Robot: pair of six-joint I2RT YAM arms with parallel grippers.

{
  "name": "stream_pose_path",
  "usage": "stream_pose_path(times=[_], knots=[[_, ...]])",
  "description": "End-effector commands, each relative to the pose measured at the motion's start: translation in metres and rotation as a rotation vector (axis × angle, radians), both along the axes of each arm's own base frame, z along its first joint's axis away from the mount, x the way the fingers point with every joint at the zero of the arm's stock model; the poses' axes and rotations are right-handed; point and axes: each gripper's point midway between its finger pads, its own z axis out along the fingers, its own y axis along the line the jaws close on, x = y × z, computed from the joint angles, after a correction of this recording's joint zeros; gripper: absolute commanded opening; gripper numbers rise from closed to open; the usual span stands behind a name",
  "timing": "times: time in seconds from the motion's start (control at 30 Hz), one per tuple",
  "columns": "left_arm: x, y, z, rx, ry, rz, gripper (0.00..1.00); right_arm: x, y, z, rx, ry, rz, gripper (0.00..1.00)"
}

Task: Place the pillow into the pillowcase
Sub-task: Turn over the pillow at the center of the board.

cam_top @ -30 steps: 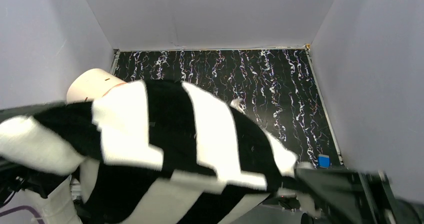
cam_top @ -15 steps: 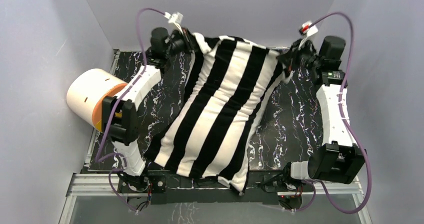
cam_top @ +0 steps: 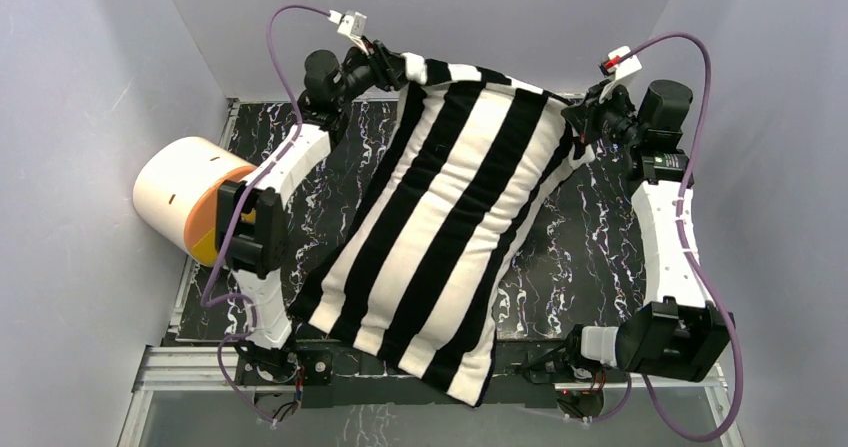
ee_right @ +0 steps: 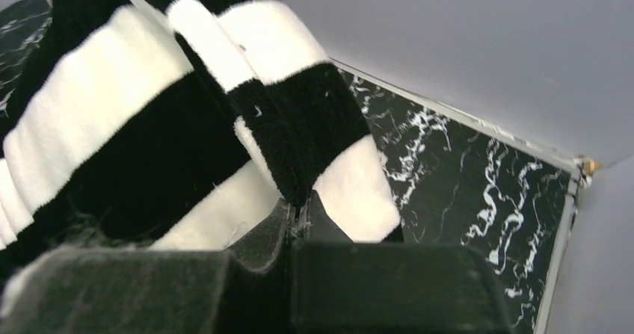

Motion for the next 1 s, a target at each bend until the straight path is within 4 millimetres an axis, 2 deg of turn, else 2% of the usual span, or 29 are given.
stream_pose_path(times=[0.0, 0.03, 0.1, 0.13, 0.17, 0.23, 0.3, 0.37, 0.4, 0.47, 0.53, 0.67, 0.73, 0.8, 0.87, 0.93, 0.97], knots=[[0.054, 0.012, 0.013, -0.08, -0.019, 0.149, 0.55, 0.035, -0.028, -0.007, 0.045, 0.015, -0.191, 0.0], [0.061, 0.013, 0.007, -0.062, 0.003, 0.173, 0.59, 0.043, -0.034, -0.016, 0.05, 0.038, -0.226, 0.0], [0.061, 0.012, -0.003, 0.013, 0.023, 0.216, 0.65, 0.06, -0.05, -0.038, 0.047, 0.112, -0.307, 0.0], [0.055, 0.014, 0.0, 0.057, 0.022, 0.244, 0.67, 0.067, -0.059, -0.051, 0.046, 0.158, -0.356, 0.0], [0.049, 0.016, -0.011, 0.123, 0.054, 0.274, 0.69, 0.072, -0.068, -0.065, 0.047, 0.207, -0.396, 0.0], [0.03, 0.015, -0.022, 0.229, 0.069, 0.302, 0.7, 0.078, -0.087, -0.091, 0.046, 0.32, -0.473, 0.0], [0.002, 0.009, -0.035, 0.327, 0.089, 0.316, 0.71, 0.075, -0.11, -0.114, 0.03, 0.447, -0.6, 0.0], [-0.031, 0.002, -0.052, 0.437, 0.099, 0.344, 0.72, 0.066, -0.135, -0.128, -0.035, 0.536, -0.75, 0.19], [-0.052, -0.004, -0.063, 0.495, 0.1, 0.34, 0.72, 0.061, -0.146, -0.129, -0.063, 0.561, -0.809, 0.25], [-0.09, -0.006, -0.086, 0.606, 0.11, 0.363, 0.72, 0.055, -0.155, -0.119, -0.09, 0.567, -0.857, 0.4], [-0.124, -0.005, -0.107, 0.672, 0.126, 0.38, 0.73, 0.052, -0.149, -0.104, -0.071, 0.527, -0.827, 0.55], [-0.18, 0.001, -0.141, 0.807, 0.155, 0.377, 0.73, 0.054, -0.127, -0.078, -0.019, 0.432, -0.698, 0.64], [-0.2, 0.008, -0.157, 0.864, 0.172, 0.386, 0.75, 0.062, -0.109, -0.071, -0.004, 0.366, -0.574, 0.76], [-0.213, 0.011, -0.173, 0.895, 0.197, 0.372, 0.76, 0.072, -0.095, -0.064, 0.003, 0.311, -0.475, 0.78], [-0.218, 0.013, -0.192, 0.93, 0.222, 0.37, 0.77, 0.086, -0.087, -0.07, 0.007, 0.294, -0.417, 0.79], [-0.217, 0.015, -0.224, 1.012, 0.255, 0.368, 0.77, 0.098, -0.092, -0.088, -0.019, 0.329, -0.429, 0.79], [-0.214, 0.016, -0.237, 1.046, 0.263, 0.376, 0.75, 0.103, -0.101, -0.101, -0.043, 0.368, -0.47, 0.79]])
